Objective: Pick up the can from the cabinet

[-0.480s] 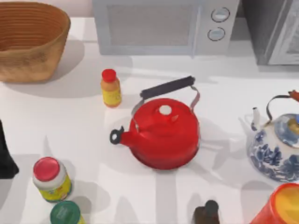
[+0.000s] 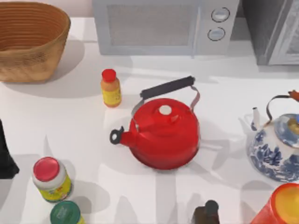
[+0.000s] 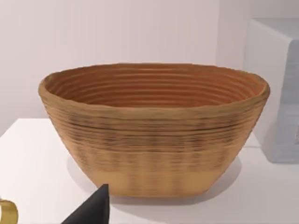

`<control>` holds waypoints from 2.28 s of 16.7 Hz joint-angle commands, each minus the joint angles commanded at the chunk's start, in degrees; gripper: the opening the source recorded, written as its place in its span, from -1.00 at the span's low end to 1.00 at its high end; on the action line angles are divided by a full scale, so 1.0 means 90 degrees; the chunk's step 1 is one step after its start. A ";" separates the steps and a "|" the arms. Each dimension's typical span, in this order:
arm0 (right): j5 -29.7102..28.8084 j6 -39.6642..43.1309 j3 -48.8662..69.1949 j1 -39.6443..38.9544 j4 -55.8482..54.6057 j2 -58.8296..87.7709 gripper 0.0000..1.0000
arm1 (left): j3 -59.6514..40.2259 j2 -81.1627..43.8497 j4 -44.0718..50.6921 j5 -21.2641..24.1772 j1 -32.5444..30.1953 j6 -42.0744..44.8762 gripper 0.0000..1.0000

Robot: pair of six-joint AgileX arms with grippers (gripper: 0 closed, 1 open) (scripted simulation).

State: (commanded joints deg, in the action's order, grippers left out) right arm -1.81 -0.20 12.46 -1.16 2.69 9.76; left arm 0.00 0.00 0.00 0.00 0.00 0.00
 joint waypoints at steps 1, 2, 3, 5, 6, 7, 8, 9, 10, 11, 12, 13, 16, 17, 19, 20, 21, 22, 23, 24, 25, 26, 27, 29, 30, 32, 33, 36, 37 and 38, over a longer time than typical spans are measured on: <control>-0.0054 -0.0006 0.0434 -0.0046 0.0105 0.0344 1.00 | 0.0000 0.0000 0.0000 0.0000 0.0000 0.0000 1.00; -0.0110 -0.0012 0.0910 -0.0099 0.0223 0.0721 1.00 | 0.0000 0.0000 0.0000 0.0000 0.0000 0.0000 1.00; -0.0168 -0.0018 0.1423 -0.0157 0.0351 0.1126 1.00 | 0.0000 0.0000 0.0000 0.0000 0.0000 0.0000 1.00; -0.0286 -0.0031 0.2534 -0.0287 0.0629 0.1998 1.00 | 0.0000 0.0000 0.0000 0.0000 0.0000 0.0000 1.00; -0.0346 -0.0038 0.3121 -0.0357 0.0776 0.2453 1.00 | 0.0000 0.0000 0.0000 0.0000 0.0000 0.0000 1.00; -0.0405 -0.0044 0.3720 -0.0428 0.0924 0.2914 1.00 | 0.0000 0.0000 0.0000 0.0000 0.0000 0.0000 1.00; -0.0465 -0.0050 0.4325 -0.0500 0.1073 0.3376 1.00 | 0.0000 0.0000 0.0000 0.0000 0.0000 0.0000 1.00; -0.0525 -0.0056 0.4930 -0.0570 0.1220 0.3833 1.00 | 0.0000 0.0000 0.0000 0.0000 0.0000 0.0000 1.00; -0.0584 -0.0061 0.5526 -0.0638 0.1364 0.4280 1.00 | 0.0000 0.0000 0.0000 0.0000 0.0000 0.0000 1.00; -0.0642 -0.0065 0.6109 -0.0702 0.1504 0.4713 1.00 | 0.0000 0.0000 0.0000 0.0000 0.0000 0.0000 1.00; -0.0700 -0.0069 0.6670 -0.0762 0.1637 0.5128 1.00 | 0.0000 0.0000 0.0000 0.0000 0.0000 0.0000 1.00; -0.0756 -0.0072 0.7203 -0.0817 0.1763 0.5520 1.00 | 0.0000 0.0000 0.0000 0.0000 0.0000 0.0000 1.00; -0.0908 -0.0078 0.8567 -0.0948 0.2086 0.6519 1.00 | 0.0000 0.0000 0.0000 0.0000 0.0000 0.0000 1.00; -0.0950 -0.0078 0.8920 -0.0980 0.2169 0.6778 1.00 | 0.0000 0.0000 0.0000 0.0000 0.0000 0.0000 1.00; -0.1015 -0.0079 0.9436 -0.1024 0.2293 0.7162 1.00 | 0.0000 0.0000 0.0000 0.0000 0.0000 0.0000 1.00; -0.1036 -0.0078 0.9592 -0.1037 0.2332 0.7281 1.00 | 0.0000 0.0000 0.0000 0.0000 0.0000 0.0000 1.00; -0.1048 -0.0078 0.9681 -0.1044 0.2353 0.7348 1.00 | 0.0000 0.0000 0.0000 0.0000 0.0000 0.0000 1.00; -0.1051 -0.0078 0.9704 -0.1046 0.2359 0.7366 1.00 | 0.0000 0.0000 0.0000 0.0000 0.0000 0.0000 1.00; -0.1051 -0.0078 0.9704 -0.1046 0.2359 0.7366 1.00 | 0.0000 0.0000 0.0000 0.0000 0.0000 0.0000 1.00; -0.1051 -0.0078 0.9704 -0.1046 0.2359 0.7366 1.00 | 0.0000 0.0000 0.0000 0.0000 0.0000 0.0000 1.00; -0.1051 -0.0078 0.9704 -0.1046 0.2359 0.7366 1.00 | 0.0000 0.0000 0.0000 0.0000 0.0000 0.0000 1.00; -0.1044 -0.0078 0.9688 -0.1019 0.2348 0.7343 1.00 | 0.0000 0.0000 0.0000 0.0000 0.0000 0.0000 1.00; -0.1061 -0.0078 0.9680 -0.1032 0.2326 0.7349 1.00 | 0.0000 0.0000 0.0000 0.0000 0.0000 0.0000 1.00; -0.1214 -0.0073 0.9584 -0.1162 0.2129 0.7431 1.00 | 0.0000 0.0000 0.0000 0.0000 0.0000 0.0000 1.00; -0.1325 -0.0069 0.9507 -0.1264 0.1984 0.7496 1.00 | 0.0000 0.0000 0.0000 0.0000 0.0000 0.0000 1.00; -0.1564 -0.0061 0.9339 -0.1490 0.1670 0.7641 1.00 | 0.0000 0.0000 0.0000 0.0000 0.0000 0.0000 1.00; -0.1670 -0.0057 0.9264 -0.1591 0.1530 0.7705 1.00 | 0.0000 0.0000 0.0000 0.0000 0.0000 0.0000 1.00; -0.1811 -0.0051 0.9164 -0.1725 0.1344 0.7790 1.00 | 0.0000 0.0000 0.0000 0.0000 0.0000 0.0000 1.00; -0.1811 -0.0051 0.9164 -0.1725 0.1344 0.7790 1.00 | 0.0000 0.0000 0.0000 0.0000 0.0000 0.0000 1.00; -0.1811 -0.0051 0.9164 -0.1725 0.1344 0.7790 1.00 | 0.0000 0.0000 0.0000 0.0000 0.0000 0.0000 1.00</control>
State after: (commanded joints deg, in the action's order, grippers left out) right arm -18.11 -0.66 94.94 -16.69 14.79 79.87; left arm 0.00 0.00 0.00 0.00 0.00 0.00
